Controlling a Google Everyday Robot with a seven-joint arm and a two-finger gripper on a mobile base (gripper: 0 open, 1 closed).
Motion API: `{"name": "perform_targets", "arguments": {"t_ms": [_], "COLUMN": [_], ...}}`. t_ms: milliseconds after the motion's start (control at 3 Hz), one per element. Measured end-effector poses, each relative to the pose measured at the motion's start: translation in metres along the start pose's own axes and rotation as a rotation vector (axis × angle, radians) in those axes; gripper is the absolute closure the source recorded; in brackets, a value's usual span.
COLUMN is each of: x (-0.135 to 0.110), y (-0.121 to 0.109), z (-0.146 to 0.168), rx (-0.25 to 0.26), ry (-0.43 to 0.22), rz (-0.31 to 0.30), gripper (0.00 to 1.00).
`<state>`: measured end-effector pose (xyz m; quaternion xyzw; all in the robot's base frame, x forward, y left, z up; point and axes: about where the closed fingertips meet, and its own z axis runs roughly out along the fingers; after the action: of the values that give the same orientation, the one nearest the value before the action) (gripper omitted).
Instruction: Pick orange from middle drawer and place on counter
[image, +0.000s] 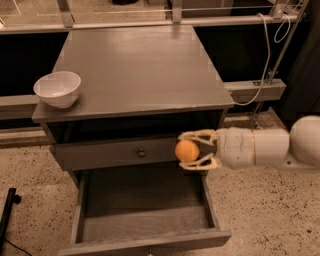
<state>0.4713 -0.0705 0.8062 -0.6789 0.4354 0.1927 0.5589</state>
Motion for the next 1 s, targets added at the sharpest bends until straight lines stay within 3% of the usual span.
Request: {"name": "perform_targets", "arguments": {"t_ms": [333, 667, 1000], "x": [-0.017, -0.020, 0.008], "y": [-0.111, -0.174, -0.228], "z": [0.012, 0.040, 0.088], "rx": [0.055, 0.096, 0.135], "ry": [-0.023, -0.071, -0.071], "rz": [0.129, 0.241, 0.434], "gripper": [1.00, 1.00, 1.00]}}
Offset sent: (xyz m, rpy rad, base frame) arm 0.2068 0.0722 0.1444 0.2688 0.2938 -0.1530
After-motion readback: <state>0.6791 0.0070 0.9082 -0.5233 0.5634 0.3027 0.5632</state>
